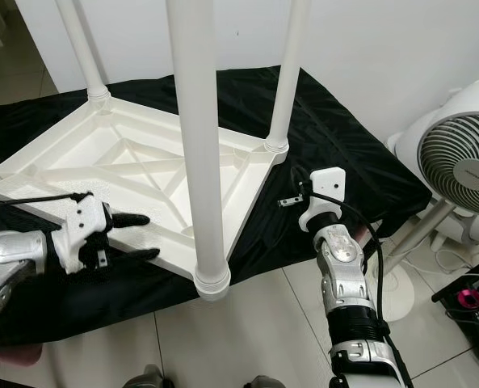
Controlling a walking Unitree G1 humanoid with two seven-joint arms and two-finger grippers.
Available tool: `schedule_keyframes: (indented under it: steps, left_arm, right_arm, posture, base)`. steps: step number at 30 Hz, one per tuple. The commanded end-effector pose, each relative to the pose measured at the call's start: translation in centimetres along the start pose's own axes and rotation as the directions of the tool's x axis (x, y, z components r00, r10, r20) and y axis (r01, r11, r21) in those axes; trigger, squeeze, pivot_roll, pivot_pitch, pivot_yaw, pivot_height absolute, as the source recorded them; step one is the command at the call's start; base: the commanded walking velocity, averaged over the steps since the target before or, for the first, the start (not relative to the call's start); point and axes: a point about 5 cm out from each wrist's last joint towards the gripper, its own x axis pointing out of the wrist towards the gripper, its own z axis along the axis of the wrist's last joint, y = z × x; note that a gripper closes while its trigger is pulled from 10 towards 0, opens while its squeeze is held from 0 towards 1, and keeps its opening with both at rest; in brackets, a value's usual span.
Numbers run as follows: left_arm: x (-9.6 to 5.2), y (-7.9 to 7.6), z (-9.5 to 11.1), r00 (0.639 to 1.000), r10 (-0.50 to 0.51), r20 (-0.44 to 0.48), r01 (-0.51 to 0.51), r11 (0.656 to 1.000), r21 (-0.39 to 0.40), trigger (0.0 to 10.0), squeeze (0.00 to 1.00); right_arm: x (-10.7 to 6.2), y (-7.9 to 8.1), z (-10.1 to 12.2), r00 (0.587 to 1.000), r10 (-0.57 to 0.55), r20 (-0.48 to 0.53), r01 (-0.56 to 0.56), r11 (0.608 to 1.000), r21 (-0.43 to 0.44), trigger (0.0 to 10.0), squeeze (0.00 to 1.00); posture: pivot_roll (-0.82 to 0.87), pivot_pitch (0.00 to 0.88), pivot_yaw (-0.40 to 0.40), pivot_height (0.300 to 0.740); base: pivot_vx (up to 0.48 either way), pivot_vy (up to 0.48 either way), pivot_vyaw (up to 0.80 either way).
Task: Building children table
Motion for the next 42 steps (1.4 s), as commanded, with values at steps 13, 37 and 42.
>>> schedule_keyframes:
  steps: [13,37,42]
  left_arm:
    - [1.7,0.0,-2.8,0.985,-0.145,-0.094,0.141,0.989,-0.046,10.0,0.0]
    - [-1.1,0.3,-4.0,0.933,-0.342,-0.111,0.317,0.927,-0.199,10.0,0.0]
    - [-1.9,0.0,-2.5,0.933,-0.359,-0.028,0.343,0.91,-0.231,10.0,0.0]
  right_arm:
    - [-0.7,0.2,-0.4,1.0,0.003,-0.021,-0.003,1.0,0.002,10.0,0.0]
    - [-2.7,0.0,-0.8,0.998,-0.043,-0.048,0.043,0.999,-0.007,10.0,0.0]
    - [-2.5,0.1,-0.8,0.998,-0.043,-0.053,0.042,0.999,-0.009,10.0,0.0]
  posture:
    - [-0.05,0.034,0.051,0.74]
    - [-0.08,0.103,0.081,0.74]
    - [-0.08,0.097,0.083,0.74]
  base:
    - [0.0,0.0,0.0]
    - [0.0,0.0,0.0]
    - [0.0,0.0,0.0]
